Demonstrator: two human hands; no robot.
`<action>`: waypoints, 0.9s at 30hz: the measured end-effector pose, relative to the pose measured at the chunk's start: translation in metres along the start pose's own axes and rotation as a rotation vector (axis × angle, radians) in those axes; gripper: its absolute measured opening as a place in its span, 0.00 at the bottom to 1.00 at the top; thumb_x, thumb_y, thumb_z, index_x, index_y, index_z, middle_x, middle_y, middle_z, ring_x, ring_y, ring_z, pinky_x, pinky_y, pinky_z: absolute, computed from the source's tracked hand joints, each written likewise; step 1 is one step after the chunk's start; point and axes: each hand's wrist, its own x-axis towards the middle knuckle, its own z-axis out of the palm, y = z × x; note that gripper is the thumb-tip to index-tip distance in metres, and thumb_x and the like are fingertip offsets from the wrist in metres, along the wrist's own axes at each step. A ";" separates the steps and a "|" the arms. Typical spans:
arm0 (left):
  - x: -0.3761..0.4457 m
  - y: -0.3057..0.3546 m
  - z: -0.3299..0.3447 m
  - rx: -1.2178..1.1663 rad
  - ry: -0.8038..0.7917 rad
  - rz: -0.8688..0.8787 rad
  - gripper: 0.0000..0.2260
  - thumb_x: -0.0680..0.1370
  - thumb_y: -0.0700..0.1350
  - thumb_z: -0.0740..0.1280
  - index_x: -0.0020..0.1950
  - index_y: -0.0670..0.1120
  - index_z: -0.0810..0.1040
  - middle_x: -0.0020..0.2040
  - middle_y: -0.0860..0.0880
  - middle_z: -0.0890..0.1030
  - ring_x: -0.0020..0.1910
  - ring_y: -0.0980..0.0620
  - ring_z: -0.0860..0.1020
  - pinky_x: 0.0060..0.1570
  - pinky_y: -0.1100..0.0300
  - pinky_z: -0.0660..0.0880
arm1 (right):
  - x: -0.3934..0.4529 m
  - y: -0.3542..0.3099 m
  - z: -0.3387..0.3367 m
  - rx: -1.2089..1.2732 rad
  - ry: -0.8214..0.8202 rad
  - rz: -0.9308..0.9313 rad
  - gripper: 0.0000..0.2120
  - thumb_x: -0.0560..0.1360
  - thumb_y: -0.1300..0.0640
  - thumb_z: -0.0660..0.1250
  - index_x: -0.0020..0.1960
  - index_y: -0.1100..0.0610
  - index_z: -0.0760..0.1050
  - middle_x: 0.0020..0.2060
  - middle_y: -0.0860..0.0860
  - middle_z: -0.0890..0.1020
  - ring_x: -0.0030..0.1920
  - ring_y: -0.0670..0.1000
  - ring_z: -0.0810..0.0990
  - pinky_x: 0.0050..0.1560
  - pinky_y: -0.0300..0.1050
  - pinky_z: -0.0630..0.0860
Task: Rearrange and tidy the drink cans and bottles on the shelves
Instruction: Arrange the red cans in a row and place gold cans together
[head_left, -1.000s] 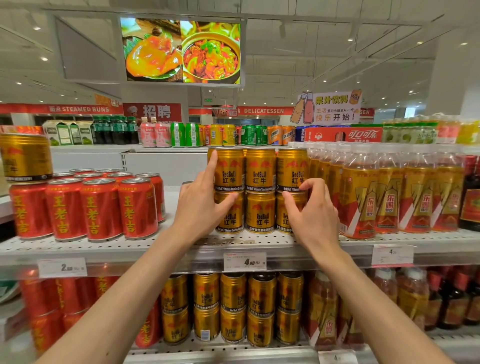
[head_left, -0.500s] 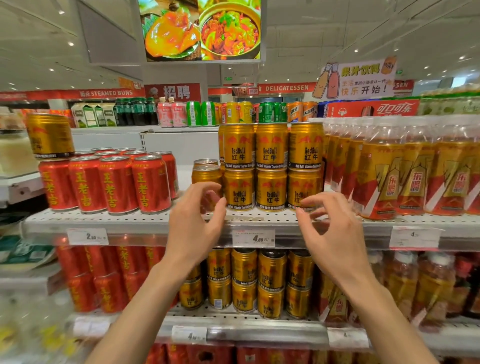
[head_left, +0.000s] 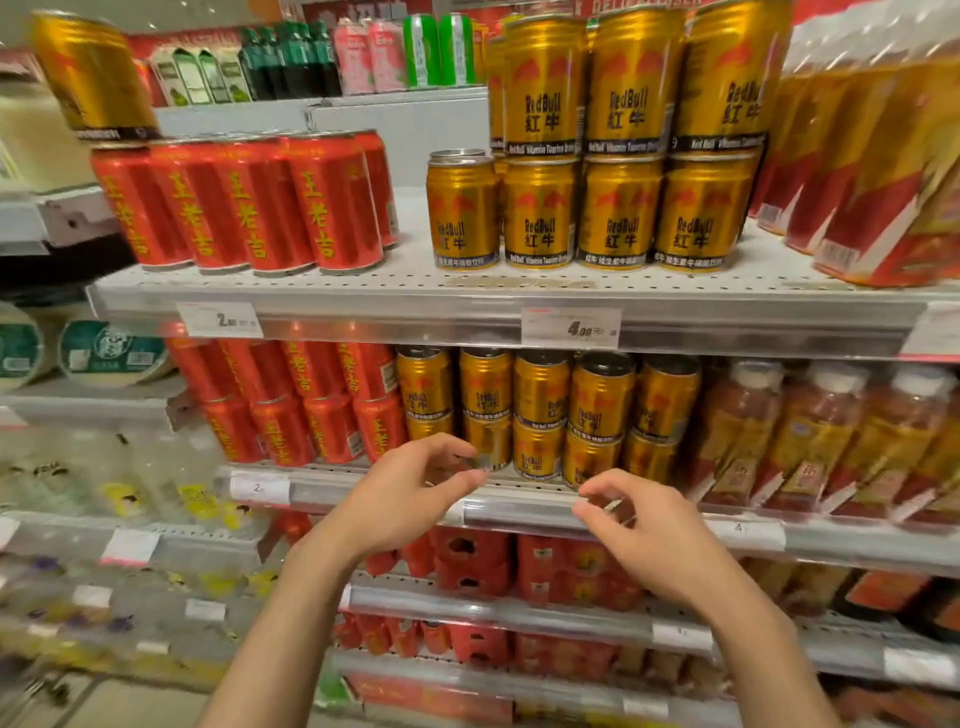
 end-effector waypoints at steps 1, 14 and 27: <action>0.000 -0.008 -0.002 -0.003 -0.011 -0.001 0.15 0.80 0.58 0.69 0.65 0.56 0.78 0.55 0.60 0.81 0.52 0.61 0.81 0.49 0.66 0.76 | 0.000 -0.004 0.005 -0.005 0.001 0.015 0.08 0.78 0.43 0.67 0.56 0.43 0.78 0.43 0.39 0.82 0.42 0.41 0.80 0.45 0.38 0.77; -0.011 -0.132 -0.146 0.071 -0.064 0.196 0.15 0.79 0.60 0.68 0.64 0.58 0.79 0.54 0.65 0.81 0.55 0.67 0.79 0.53 0.74 0.71 | 0.013 -0.158 0.107 -0.081 0.197 0.095 0.09 0.79 0.44 0.65 0.57 0.44 0.78 0.47 0.34 0.78 0.44 0.38 0.79 0.43 0.32 0.73; -0.029 -0.144 -0.275 -0.025 0.249 0.407 0.06 0.79 0.51 0.72 0.56 0.55 0.82 0.44 0.60 0.85 0.44 0.63 0.82 0.46 0.66 0.76 | 0.045 -0.291 0.134 -0.091 0.315 -0.158 0.06 0.78 0.45 0.67 0.51 0.44 0.81 0.43 0.36 0.83 0.46 0.37 0.80 0.50 0.37 0.77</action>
